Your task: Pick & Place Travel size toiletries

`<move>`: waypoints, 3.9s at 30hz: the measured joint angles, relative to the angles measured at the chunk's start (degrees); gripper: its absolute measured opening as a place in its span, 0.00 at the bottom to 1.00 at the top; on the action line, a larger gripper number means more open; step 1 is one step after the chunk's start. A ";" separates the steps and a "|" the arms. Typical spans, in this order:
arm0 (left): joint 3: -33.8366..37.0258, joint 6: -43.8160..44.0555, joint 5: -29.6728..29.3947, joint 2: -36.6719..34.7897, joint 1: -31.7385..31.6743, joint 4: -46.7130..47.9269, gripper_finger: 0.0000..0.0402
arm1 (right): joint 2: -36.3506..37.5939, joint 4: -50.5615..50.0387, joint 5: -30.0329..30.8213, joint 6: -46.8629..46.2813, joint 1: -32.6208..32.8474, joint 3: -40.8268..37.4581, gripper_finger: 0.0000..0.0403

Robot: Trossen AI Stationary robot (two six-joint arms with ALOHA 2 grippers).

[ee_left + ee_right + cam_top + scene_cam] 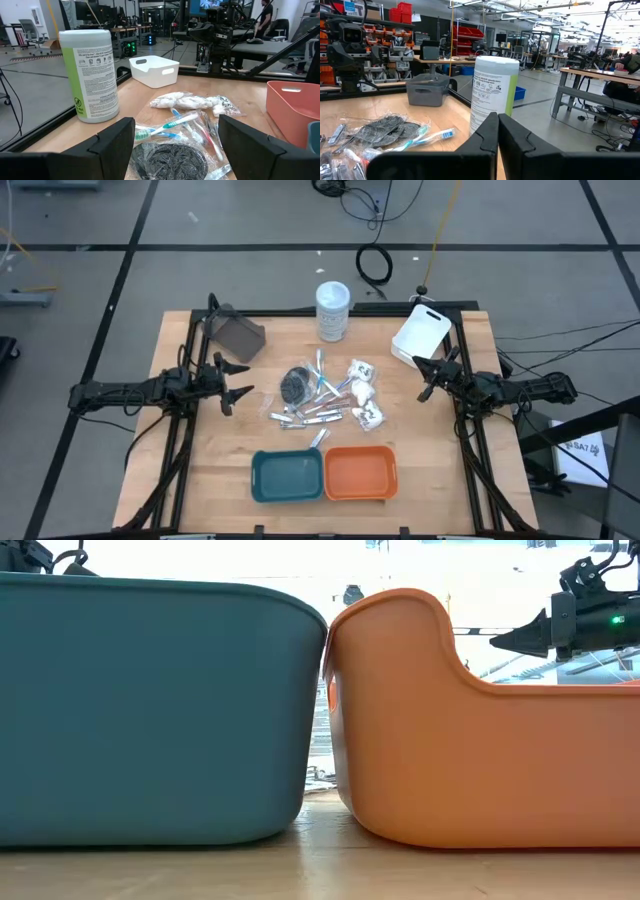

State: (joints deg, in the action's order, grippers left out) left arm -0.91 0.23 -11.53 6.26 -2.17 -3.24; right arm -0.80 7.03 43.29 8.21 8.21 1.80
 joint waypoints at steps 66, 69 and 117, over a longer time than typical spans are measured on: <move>0.00 0.02 -0.02 0.00 0.00 0.02 0.70 | -0.76 5.92 -5.36 -22.16 0.11 0.00 0.00; 0.00 0.00 0.00 0.00 0.00 0.02 0.70 | -3.70 13.37 -11.84 -20.43 0.11 0.02 0.03; 0.00 0.00 -0.11 -0.02 0.00 0.00 0.70 | -91.04 -12.78 -28.33 -22.10 -18.78 47.04 0.52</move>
State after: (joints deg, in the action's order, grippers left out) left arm -0.91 0.23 -11.65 6.24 -2.17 -3.25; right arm -91.84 -5.76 14.96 -13.89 -10.57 48.84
